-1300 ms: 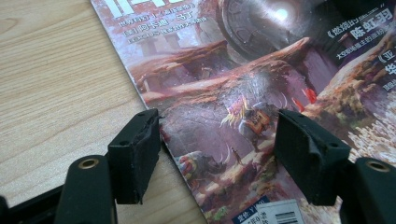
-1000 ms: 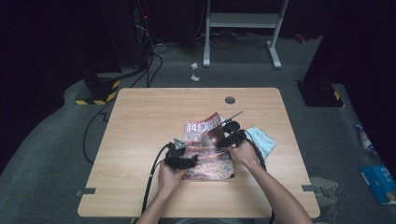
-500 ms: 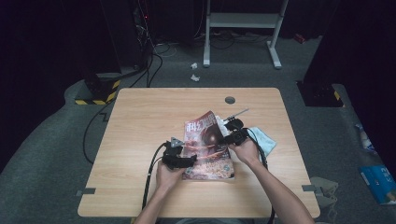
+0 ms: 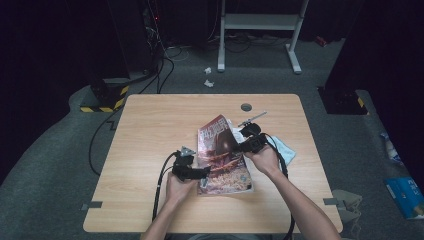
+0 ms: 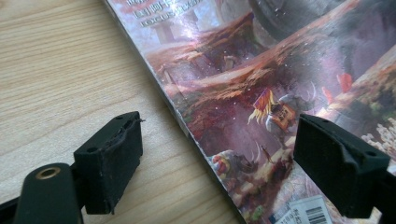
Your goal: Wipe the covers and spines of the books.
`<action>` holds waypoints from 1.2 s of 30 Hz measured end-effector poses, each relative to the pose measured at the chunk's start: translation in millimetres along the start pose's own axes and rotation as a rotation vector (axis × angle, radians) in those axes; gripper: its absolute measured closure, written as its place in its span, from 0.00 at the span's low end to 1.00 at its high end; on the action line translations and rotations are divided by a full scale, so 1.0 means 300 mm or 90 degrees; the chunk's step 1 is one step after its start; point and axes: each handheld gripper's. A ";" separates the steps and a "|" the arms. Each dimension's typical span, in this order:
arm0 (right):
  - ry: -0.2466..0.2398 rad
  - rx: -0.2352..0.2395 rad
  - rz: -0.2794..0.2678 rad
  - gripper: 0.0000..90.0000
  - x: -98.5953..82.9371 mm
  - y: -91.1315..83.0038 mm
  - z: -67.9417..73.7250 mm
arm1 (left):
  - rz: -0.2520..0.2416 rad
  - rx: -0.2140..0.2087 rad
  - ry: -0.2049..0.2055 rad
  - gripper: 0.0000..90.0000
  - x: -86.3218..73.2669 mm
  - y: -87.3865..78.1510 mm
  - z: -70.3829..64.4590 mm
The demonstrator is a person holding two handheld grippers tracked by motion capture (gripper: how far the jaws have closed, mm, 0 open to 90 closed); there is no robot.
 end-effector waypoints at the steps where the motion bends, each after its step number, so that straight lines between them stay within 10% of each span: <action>1: -0.007 -0.001 -0.003 0.98 0.001 -0.004 0.002 | -0.001 -0.003 0.000 0.17 0.000 0.000 0.001; 17: -0.054 0.011 -0.016 0.98 0.013 -0.053 0.056 | 0.015 -0.034 0.015 0.23 0.040 0.000 -0.012; 36: -0.048 0.000 -0.012 0.98 0.002 -0.022 0.015 | -0.015 -0.038 -0.014 0.67 0.060 -0.056 -0.004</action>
Point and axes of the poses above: each handheld gripper's, and its own axes: y roughly forward along the jaws, x roughly out of its top, z roughly to its left, and after that the axes turned 13 degrees about z, right-handed
